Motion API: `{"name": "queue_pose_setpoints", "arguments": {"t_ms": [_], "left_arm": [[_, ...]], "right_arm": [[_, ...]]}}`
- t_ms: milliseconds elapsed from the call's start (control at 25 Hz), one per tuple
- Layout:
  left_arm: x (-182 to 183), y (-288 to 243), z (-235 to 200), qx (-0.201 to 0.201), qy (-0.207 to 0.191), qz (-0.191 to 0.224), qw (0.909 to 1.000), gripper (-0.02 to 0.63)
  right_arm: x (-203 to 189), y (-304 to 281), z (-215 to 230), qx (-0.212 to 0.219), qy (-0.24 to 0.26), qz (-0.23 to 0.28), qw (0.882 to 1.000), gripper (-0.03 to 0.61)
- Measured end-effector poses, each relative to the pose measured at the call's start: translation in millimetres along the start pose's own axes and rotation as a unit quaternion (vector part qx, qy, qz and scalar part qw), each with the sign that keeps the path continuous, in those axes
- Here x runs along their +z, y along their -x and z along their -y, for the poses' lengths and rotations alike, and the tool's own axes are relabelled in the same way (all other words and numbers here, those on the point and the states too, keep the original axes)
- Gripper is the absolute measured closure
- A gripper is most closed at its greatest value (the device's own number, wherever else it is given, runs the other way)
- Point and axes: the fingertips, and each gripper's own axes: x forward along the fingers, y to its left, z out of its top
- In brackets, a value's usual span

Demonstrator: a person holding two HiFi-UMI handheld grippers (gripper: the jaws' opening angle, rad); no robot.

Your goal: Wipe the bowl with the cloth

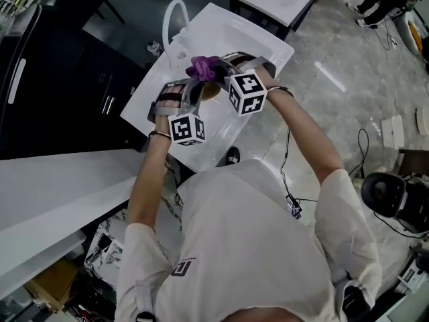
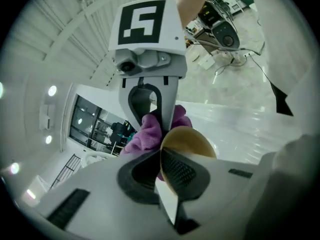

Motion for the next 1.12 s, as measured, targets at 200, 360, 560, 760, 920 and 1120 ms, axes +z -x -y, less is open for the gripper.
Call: {"name": "queue_pose_setpoints", "arguments": {"t_ms": [200, 360, 560, 760, 920, 1120], "left_arm": [[1.5, 1.9, 8.2, -0.007, -0.064, 0.002, 0.9979, 0.597], [0.7, 3.9, 1.5, 0.001, -0.043, 0.005, 0.9990, 0.595], [-1.0, 6.5, -18.1, 0.020, 0.046, 0.022, 0.9985, 0.595], [-7.4, 5.8, -44.8, 0.020, 0.180, 0.049, 0.9822, 0.594], [-9.5, -0.9, -54.9, 0.017, 0.270, 0.063, 0.9608, 0.591], [-11.3, -5.5, -61.9, 0.005, 0.348, 0.082, 0.9338, 0.589]], "right_arm": [[-11.9, -5.7, -14.6, 0.019, 0.070, -0.025, 0.997, 0.503], [-19.2, -3.6, -18.5, 0.029, 0.082, -0.031, 0.996, 0.503], [-29.8, 1.0, -17.1, 0.024, 0.057, -0.034, 0.998, 0.505], [-39.0, 7.8, -14.6, 0.019, 0.035, -0.037, 0.999, 0.505], [-42.9, 14.2, -10.7, -0.004, 0.000, -0.032, 0.999, 0.505], [-47.8, 22.9, -9.5, -0.024, -0.031, -0.021, 0.999, 0.505]]}}
